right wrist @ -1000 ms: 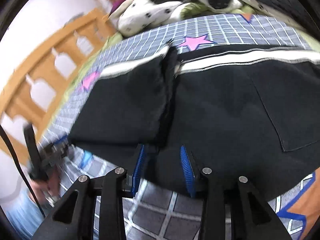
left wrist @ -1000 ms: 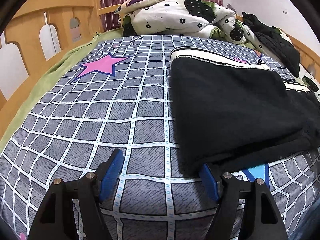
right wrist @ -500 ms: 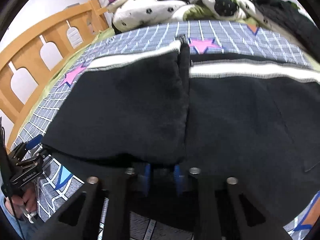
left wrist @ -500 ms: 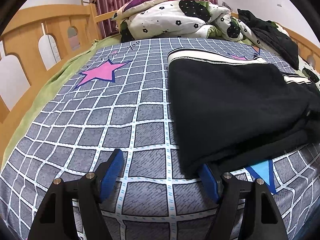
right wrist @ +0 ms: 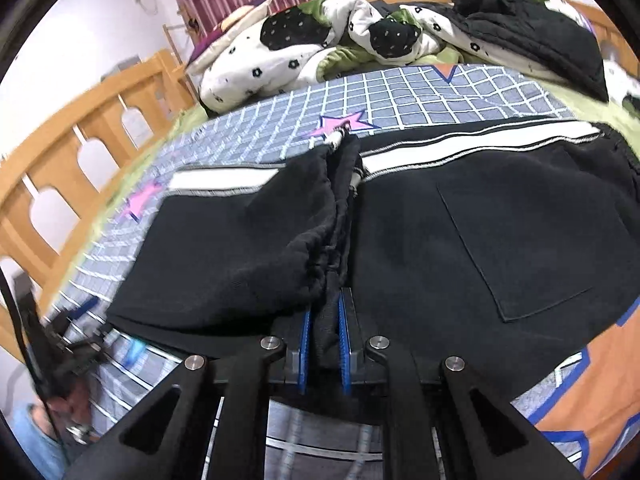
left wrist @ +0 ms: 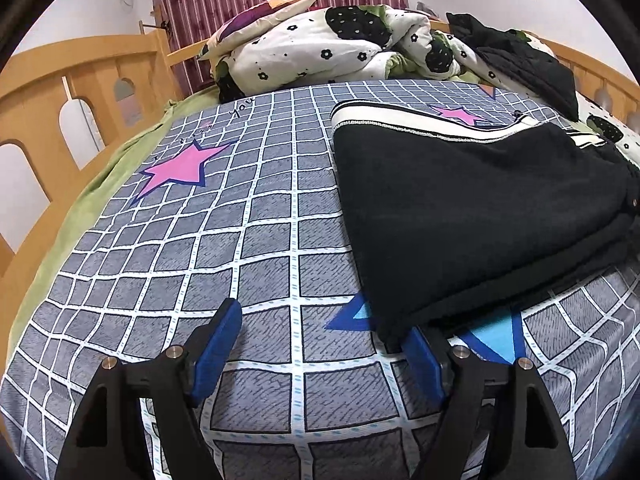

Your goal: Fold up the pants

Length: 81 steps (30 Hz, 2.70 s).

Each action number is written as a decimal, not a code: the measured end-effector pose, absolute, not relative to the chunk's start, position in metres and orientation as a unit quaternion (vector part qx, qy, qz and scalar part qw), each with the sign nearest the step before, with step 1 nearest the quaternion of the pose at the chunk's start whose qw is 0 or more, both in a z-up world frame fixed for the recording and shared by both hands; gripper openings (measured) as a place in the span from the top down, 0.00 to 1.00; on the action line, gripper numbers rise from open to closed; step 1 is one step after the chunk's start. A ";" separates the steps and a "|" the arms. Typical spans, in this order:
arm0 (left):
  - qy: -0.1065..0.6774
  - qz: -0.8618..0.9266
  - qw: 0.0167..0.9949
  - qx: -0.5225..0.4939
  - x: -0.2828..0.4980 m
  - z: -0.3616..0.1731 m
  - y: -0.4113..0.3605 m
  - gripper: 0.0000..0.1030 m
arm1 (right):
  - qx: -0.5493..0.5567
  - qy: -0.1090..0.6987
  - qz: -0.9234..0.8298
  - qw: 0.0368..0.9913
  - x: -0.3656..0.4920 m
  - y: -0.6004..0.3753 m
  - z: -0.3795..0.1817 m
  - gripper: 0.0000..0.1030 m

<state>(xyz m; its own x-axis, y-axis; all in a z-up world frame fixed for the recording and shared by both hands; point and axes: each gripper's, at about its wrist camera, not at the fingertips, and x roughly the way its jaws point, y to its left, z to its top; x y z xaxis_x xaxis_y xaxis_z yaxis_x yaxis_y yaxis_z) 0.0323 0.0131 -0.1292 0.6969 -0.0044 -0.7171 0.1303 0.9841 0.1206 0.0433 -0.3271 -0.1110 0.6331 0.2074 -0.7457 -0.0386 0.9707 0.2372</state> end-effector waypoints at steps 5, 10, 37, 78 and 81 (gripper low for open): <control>0.393 -0.037 0.915 0.089 0.033 -0.132 0.011 0.25 | 0.094 0.436 0.058 0.893 0.047 -0.329 -0.121 0.88; 0.399 -0.043 0.912 0.084 0.031 -0.130 0.012 0.25 | 0.073 0.458 0.043 0.885 0.052 -0.326 -0.138 0.88; 0.409 -0.005 0.912 -0.002 -0.029 -0.099 0.041 0.25 | 0.071 0.465 0.043 0.882 0.044 -0.321 -0.138 0.60; 0.477 -0.183 0.852 -0.114 0.190 -0.134 -0.010 0.90 | 0.232 0.380 -0.182 0.877 0.087 -0.600 -0.136 0.80; 0.450 -0.176 0.869 -0.108 0.181 -0.112 -0.017 0.91 | 0.206 0.333 -0.183 0.902 0.080 -0.584 -0.109 0.87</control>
